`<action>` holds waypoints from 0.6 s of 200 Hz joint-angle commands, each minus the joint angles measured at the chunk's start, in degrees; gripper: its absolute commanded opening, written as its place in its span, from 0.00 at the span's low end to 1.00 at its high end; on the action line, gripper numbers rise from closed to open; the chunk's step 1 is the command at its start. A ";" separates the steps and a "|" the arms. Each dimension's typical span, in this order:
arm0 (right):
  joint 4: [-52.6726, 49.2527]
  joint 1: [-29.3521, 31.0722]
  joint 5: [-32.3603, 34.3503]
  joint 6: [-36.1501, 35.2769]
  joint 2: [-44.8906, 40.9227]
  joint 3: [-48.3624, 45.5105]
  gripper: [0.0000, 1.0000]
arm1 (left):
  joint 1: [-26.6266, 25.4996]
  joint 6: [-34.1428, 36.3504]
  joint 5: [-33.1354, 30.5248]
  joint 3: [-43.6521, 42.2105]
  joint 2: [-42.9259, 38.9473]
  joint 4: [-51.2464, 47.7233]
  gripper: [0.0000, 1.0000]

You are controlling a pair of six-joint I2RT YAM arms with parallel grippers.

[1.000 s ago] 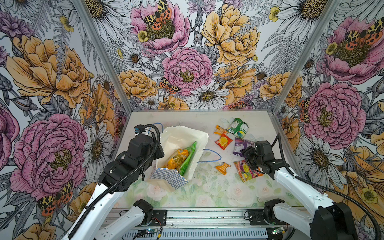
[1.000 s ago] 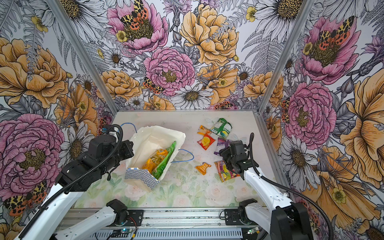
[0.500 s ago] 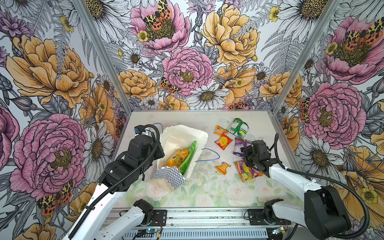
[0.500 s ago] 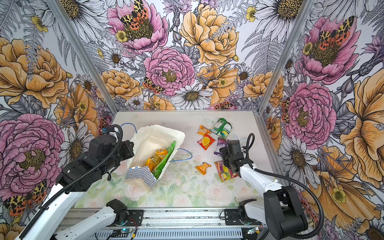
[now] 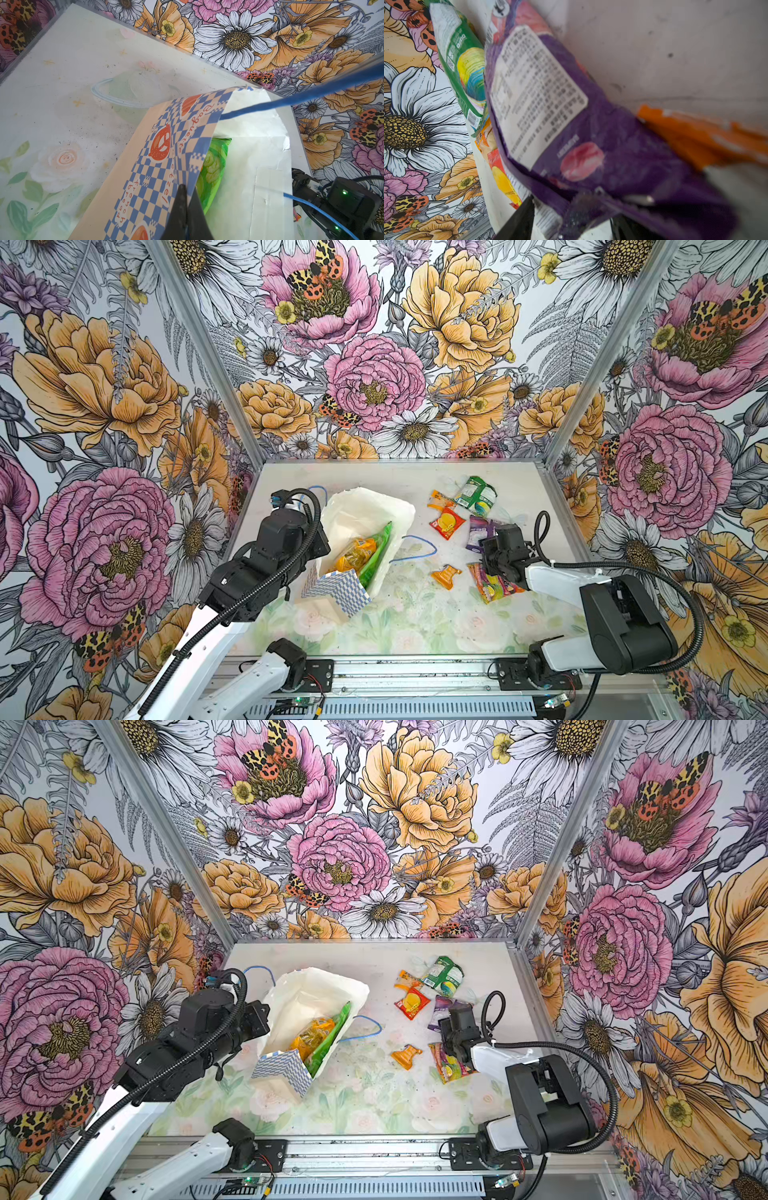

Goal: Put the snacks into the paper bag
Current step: 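Grasp the purple candy bag with the right gripper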

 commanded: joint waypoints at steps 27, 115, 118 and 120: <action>9.59 -1.46 -1.35 -0.04 6.15 1.81 0.45 | 0.52 -0.05 2.83 0.32 0.18 2.06 0.00; 6.25 -1.79 2.11 -6.39 -0.77 0.34 0.00 | 0.55 0.48 2.91 0.01 0.37 2.19 0.00; 5.77 -1.77 2.16 -6.85 -1.25 0.42 0.00 | 0.55 0.48 2.81 0.03 0.33 2.21 0.00; 5.46 -1.84 2.21 -7.10 -1.55 0.49 0.00 | 0.52 0.48 2.78 -0.05 0.36 2.21 0.00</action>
